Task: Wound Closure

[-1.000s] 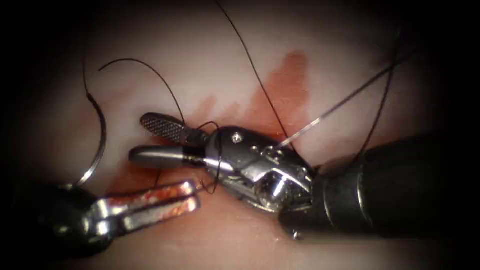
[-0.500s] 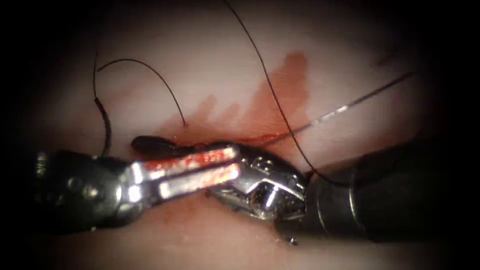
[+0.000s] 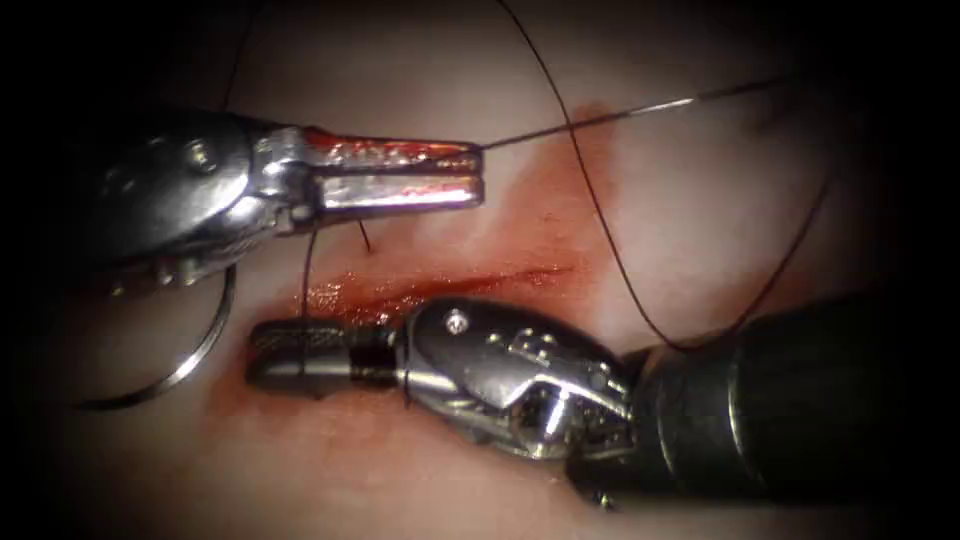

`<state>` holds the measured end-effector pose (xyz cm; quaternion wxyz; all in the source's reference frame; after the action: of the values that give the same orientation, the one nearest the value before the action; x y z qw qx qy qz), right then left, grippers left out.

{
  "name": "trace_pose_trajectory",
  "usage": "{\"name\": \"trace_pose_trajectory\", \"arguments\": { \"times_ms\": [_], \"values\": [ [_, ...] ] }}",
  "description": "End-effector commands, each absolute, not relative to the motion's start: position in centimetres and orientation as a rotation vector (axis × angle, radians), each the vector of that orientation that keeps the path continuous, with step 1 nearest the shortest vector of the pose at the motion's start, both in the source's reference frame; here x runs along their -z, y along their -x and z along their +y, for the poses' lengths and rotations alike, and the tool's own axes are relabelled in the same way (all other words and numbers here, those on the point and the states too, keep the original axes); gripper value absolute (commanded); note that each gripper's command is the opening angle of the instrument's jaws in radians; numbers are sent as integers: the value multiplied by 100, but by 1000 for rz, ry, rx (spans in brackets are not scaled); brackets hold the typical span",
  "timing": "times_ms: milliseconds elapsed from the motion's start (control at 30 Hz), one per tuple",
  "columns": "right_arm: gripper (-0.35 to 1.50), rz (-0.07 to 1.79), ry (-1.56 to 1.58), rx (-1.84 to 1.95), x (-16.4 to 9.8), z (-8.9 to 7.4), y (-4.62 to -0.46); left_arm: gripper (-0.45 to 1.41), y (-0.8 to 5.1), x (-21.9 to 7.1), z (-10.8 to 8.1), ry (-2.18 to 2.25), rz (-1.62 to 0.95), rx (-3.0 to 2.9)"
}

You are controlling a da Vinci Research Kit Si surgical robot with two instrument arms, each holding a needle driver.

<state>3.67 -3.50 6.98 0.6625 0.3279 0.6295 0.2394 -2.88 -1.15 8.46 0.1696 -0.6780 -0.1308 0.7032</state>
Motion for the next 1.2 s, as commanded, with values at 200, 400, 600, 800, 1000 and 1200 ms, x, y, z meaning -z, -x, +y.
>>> {"name": "trace_pose_trajectory", "arguments": {
  "times_ms": [200, 400, 600, 800, 1000, 1200],
  "values": [
    [-10, 1427, -781, -505, -696, -358, -369, -45, 298, -875, -110, 1905, -368, -1993],
    [-10, 1444, -817, -470, -691, -365, -375, -45, 306, -894, -96, 1901, -334, -1972],
    [-1, 1466, -829, -467, -684, -367, -376, -45, 306, -923, -100, 1893, -315, -1980],
    [2, 1491, -835, -470, -681, -364, -372, -45, 303, -953, -112, 1890, -300, -1996],
    [0, 1554, -837, -487, -678, -357, -368, -45, 301, -969, -127, 1904, -285, -1987],
    [-1, 1606, -831, -512, -675, -350, -363, -45, 295, -976, -139, 1922, -250, -1964]
  ]
}}
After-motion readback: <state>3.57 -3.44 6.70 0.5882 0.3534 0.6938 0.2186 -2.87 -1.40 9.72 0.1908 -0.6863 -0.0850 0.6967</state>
